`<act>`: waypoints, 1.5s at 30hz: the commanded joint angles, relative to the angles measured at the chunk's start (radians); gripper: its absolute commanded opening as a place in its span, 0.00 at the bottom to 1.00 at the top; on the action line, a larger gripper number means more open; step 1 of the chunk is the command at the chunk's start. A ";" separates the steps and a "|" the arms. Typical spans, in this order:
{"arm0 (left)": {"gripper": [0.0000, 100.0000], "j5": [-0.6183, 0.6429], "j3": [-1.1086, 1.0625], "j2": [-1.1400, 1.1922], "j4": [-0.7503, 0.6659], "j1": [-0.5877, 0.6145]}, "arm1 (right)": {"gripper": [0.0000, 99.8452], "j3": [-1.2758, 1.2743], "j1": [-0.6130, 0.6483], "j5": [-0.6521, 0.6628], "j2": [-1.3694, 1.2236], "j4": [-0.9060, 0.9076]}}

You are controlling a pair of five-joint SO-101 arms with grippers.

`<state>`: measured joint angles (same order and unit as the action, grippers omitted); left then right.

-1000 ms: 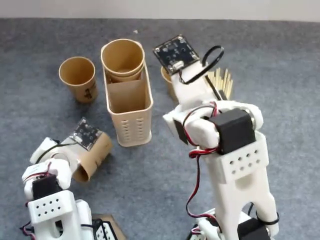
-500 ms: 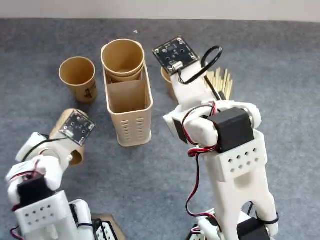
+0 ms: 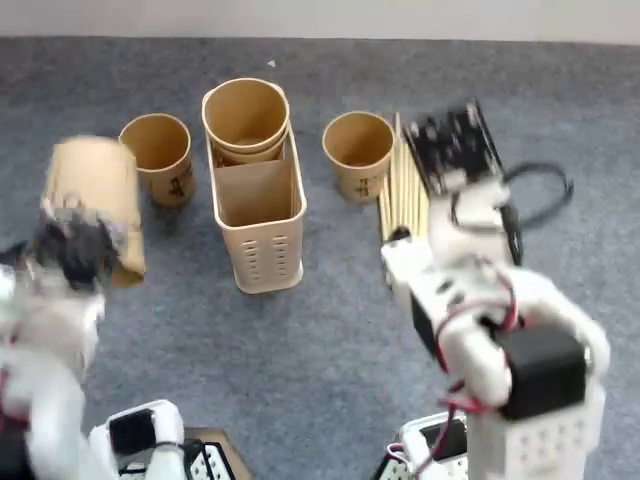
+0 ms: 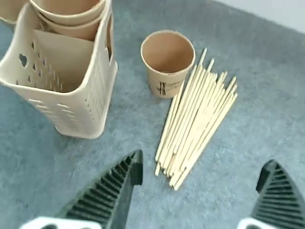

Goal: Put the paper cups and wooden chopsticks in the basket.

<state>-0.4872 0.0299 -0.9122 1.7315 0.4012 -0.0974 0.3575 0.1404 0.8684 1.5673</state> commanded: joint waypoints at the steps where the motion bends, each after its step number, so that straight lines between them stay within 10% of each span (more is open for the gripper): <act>1: 0.00 0.238 0.404 0.409 0.038 -0.114 | 0.37 -0.355 -0.016 -0.006 0.159 -0.174; 9: 0.00 0.534 0.819 0.817 0.040 -0.400 | 0.37 -1.018 -0.018 0.000 0.475 -0.568; 22: 0.00 0.916 0.720 0.803 0.043 -0.479 | 0.37 -1.168 -0.016 0.000 0.542 -0.622; 35: 0.01 0.973 0.591 0.727 0.040 -0.539 | 0.37 -1.173 -0.013 0.000 0.542 -0.622; 45: 0.23 0.973 0.516 0.734 0.037 -0.538 | 0.37 -1.173 -0.012 0.000 0.542 -0.622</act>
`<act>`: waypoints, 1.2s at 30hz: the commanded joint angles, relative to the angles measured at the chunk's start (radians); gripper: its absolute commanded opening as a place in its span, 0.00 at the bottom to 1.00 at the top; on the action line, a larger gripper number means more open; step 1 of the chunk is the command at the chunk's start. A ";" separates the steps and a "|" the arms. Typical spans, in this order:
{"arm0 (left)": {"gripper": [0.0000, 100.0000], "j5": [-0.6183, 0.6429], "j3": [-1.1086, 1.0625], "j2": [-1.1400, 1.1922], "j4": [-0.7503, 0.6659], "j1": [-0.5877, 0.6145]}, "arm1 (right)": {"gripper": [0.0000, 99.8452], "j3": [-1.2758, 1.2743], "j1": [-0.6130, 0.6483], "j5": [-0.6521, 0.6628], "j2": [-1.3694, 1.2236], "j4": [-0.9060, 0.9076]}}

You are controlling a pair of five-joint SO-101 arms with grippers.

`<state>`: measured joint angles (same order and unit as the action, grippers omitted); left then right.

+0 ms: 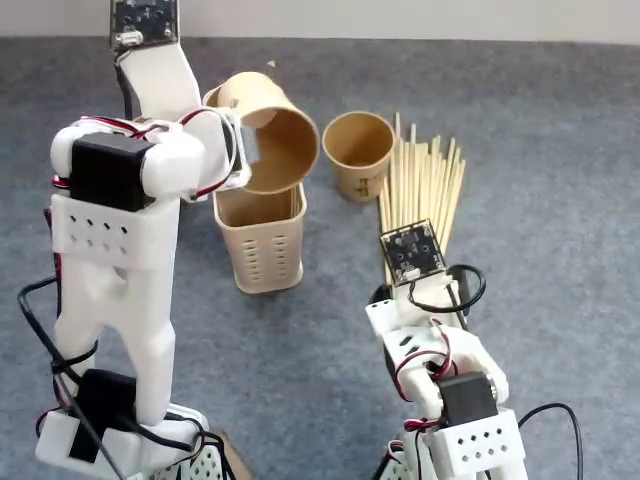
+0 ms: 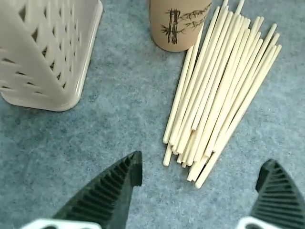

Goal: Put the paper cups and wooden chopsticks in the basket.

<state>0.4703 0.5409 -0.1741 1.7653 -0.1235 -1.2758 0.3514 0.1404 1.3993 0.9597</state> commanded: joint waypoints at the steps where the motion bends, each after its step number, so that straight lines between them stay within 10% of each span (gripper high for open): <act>1: 0.23 0.015 0.008 -0.004 0.002 -0.013 | 0.37 0.005 -0.005 0.000 0.012 -0.015; 19: 0.24 -0.135 0.148 0.088 -0.318 0.117 | 0.37 0.004 -0.004 0.000 0.012 -0.015; 29: 0.23 -0.161 0.177 0.374 -0.439 0.521 | 0.37 -0.067 -0.004 0.000 0.012 -0.053; 36: 0.23 -0.161 0.272 0.588 -0.404 0.535 | 0.37 -0.079 -0.004 0.000 0.012 -0.067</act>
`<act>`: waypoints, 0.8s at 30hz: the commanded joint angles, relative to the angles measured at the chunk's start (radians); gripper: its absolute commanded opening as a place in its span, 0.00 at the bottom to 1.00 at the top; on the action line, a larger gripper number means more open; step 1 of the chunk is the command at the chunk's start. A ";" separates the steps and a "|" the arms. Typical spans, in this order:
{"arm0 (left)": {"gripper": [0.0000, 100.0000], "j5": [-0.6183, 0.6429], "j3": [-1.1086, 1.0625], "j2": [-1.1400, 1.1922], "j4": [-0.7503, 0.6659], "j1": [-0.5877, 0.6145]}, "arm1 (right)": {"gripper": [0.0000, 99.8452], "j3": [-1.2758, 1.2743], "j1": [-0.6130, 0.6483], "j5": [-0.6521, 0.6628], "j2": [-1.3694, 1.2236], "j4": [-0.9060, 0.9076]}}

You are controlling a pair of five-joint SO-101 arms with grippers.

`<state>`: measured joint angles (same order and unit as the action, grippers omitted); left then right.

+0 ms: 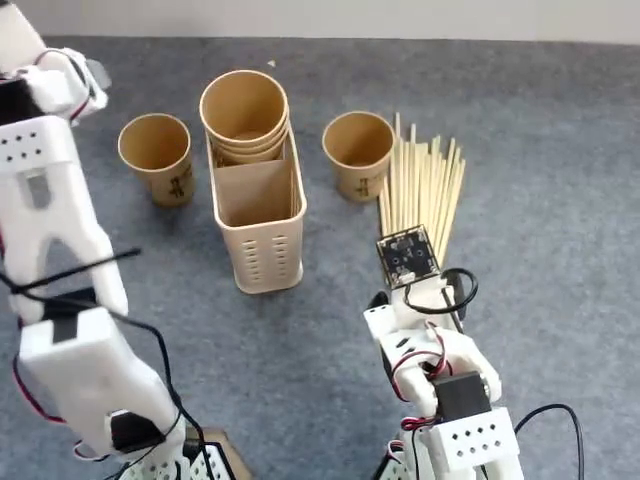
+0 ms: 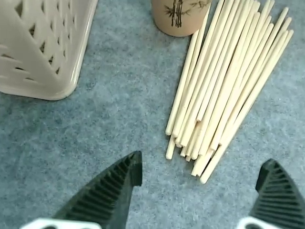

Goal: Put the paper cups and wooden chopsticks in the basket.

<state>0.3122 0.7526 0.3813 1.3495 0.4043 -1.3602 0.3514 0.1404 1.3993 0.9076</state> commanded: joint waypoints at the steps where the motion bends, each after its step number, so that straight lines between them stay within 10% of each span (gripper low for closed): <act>1: 0.23 -0.003 0.067 0.058 0.017 0.008 | 0.37 0.005 -0.004 0.000 0.012 -0.015; 13: 0.23 -0.005 0.074 0.306 0.020 0.013 | 0.37 0.002 -0.004 0.000 0.012 -0.016; 19: 0.00 -0.060 0.128 0.348 0.017 -0.018 | 0.37 0.002 -0.004 0.000 0.012 -0.016; 24: 0.01 -0.109 0.323 0.329 0.087 -0.044 | 0.37 0.001 -0.004 0.000 0.012 -0.018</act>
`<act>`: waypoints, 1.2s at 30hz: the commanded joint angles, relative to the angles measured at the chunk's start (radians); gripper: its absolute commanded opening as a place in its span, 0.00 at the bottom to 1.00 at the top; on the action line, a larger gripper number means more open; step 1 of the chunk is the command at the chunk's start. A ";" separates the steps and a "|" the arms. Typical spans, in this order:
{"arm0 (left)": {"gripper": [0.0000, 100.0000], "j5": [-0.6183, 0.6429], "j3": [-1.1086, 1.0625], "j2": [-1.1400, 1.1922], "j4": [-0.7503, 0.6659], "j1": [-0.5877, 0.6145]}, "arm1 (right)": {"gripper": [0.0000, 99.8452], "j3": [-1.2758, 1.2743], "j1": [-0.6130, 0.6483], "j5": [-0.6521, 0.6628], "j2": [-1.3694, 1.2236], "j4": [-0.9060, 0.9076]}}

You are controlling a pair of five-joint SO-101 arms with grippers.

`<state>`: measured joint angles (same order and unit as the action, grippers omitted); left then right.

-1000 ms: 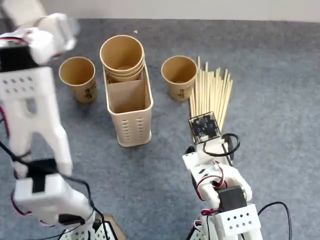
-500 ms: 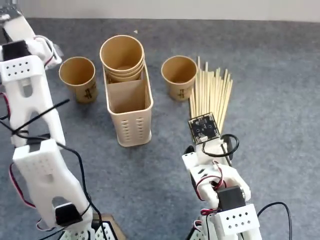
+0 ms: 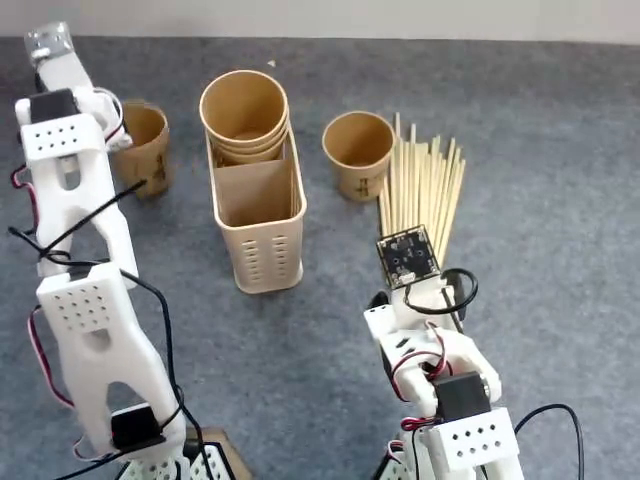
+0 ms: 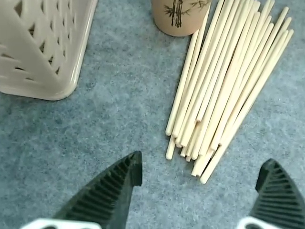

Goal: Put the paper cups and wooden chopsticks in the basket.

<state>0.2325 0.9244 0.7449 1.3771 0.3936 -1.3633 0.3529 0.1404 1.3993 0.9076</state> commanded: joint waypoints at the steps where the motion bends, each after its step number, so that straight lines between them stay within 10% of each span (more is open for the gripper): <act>1: 0.01 -0.029 0.228 -0.042 0.104 -0.036 | 0.37 0.002 -0.005 0.000 0.012 -0.018; 10: 0.01 -0.029 0.736 -0.257 0.382 -0.211 | 0.37 -0.048 -0.005 0.000 0.012 -0.064; 18: 0.01 -0.029 0.380 -0.630 0.382 -0.550 | 0.37 -0.054 -0.005 0.000 0.012 -0.071; 36: 0.01 -0.032 0.056 -0.515 0.250 -0.366 | 0.37 -0.054 -0.005 0.000 0.012 -0.071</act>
<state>0.2156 0.9828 0.2079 1.6456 0.0161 -1.4262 0.3529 0.1404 1.3993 0.8508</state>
